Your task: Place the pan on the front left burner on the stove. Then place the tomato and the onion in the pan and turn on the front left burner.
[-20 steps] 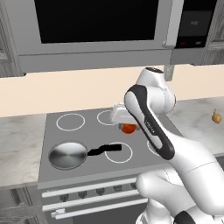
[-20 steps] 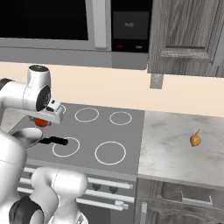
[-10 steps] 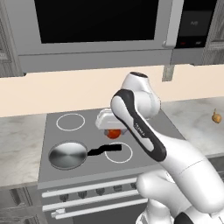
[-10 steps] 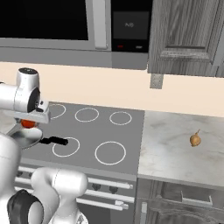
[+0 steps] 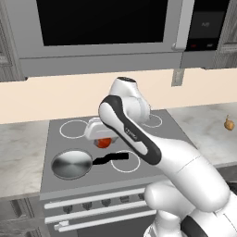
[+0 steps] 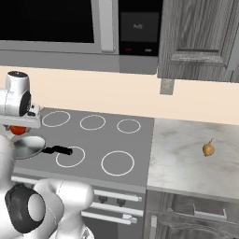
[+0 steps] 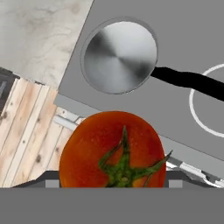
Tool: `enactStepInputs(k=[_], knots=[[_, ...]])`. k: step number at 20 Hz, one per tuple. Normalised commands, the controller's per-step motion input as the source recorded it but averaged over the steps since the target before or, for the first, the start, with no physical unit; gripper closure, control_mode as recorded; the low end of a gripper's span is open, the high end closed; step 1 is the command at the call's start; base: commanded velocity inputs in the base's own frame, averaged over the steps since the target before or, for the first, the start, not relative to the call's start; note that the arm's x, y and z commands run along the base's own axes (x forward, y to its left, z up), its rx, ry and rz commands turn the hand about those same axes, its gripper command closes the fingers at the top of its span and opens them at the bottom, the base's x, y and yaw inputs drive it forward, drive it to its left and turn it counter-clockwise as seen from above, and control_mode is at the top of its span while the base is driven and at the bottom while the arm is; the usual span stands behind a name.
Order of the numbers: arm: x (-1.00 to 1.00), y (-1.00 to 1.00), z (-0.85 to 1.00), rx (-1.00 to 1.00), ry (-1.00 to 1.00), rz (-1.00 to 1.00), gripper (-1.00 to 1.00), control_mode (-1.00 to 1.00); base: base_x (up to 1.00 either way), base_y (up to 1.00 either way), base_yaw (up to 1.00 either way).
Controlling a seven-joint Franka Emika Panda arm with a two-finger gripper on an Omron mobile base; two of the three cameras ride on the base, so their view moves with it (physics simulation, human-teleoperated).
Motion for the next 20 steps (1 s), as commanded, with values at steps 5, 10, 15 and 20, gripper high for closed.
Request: enactStepInputs(k=[5,10,15,20], knots=[[0.33,0.33,-0.10,-0.06,0.00,0.10,1.00,-1.00,0.00,0.00,0.00],[0.43,0.34,-0.27,-0.07,0.00,0.09,1.00,-1.00,0.00,0.00,0.00],[0.56,0.43,-0.31,-0.01,0.00,0.10,1.00,-1.00,0.00,0.00,0.00],[0.55,0.48,-0.29,0.00,0.00,0.10,1.00,-1.00,0.00,0.00,0.00]])
